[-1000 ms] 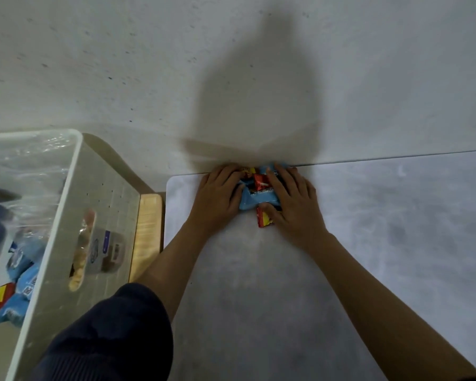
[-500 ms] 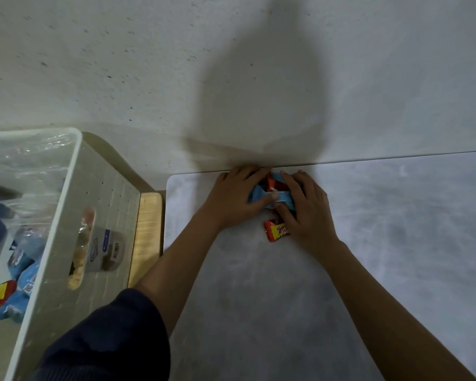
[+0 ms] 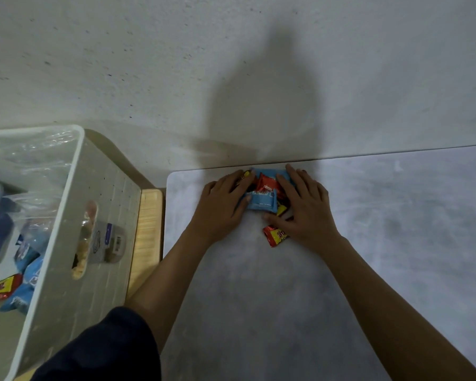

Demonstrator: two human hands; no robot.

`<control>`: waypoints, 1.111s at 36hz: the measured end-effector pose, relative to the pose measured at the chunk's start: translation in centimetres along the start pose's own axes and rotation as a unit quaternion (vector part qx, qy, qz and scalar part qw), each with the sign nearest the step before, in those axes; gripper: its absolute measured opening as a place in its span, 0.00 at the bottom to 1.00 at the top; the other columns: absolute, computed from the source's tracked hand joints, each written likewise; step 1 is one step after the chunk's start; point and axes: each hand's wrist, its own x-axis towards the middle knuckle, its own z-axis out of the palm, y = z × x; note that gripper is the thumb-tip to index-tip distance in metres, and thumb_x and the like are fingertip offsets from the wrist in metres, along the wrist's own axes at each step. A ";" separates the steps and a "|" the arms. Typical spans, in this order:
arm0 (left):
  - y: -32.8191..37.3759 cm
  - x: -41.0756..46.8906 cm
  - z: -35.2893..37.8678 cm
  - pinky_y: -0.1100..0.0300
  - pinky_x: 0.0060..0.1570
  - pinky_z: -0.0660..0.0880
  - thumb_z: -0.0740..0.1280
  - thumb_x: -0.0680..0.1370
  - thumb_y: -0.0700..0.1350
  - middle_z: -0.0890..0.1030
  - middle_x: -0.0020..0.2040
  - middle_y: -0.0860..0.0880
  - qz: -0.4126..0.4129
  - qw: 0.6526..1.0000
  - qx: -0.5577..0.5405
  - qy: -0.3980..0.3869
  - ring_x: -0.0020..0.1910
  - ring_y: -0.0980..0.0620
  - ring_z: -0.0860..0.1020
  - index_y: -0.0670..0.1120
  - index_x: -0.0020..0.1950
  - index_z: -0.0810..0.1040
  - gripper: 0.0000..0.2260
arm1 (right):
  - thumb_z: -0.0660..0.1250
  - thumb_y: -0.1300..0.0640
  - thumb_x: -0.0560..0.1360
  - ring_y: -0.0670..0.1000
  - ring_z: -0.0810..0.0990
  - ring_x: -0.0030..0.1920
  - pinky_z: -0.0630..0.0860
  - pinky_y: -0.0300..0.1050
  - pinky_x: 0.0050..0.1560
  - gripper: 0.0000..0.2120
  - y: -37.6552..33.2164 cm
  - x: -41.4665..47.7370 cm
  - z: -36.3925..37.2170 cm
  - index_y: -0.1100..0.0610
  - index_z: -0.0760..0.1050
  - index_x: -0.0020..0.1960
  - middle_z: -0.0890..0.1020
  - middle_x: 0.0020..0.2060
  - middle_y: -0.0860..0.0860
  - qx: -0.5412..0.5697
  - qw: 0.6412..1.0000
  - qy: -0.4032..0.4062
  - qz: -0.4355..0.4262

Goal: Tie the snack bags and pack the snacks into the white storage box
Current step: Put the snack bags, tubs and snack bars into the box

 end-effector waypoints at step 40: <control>-0.8 -2.5 1.3 0.47 0.50 0.73 0.53 0.76 0.48 0.75 0.62 0.39 -0.060 0.992 0.067 0.090 0.60 0.36 0.74 0.53 0.71 0.66 0.23 | 0.42 0.16 0.57 0.63 0.53 0.75 0.51 0.73 0.66 0.51 -2.1 -0.1 -0.6 0.40 0.53 0.75 0.55 0.76 0.52 -0.100 0.991 -0.087 -0.034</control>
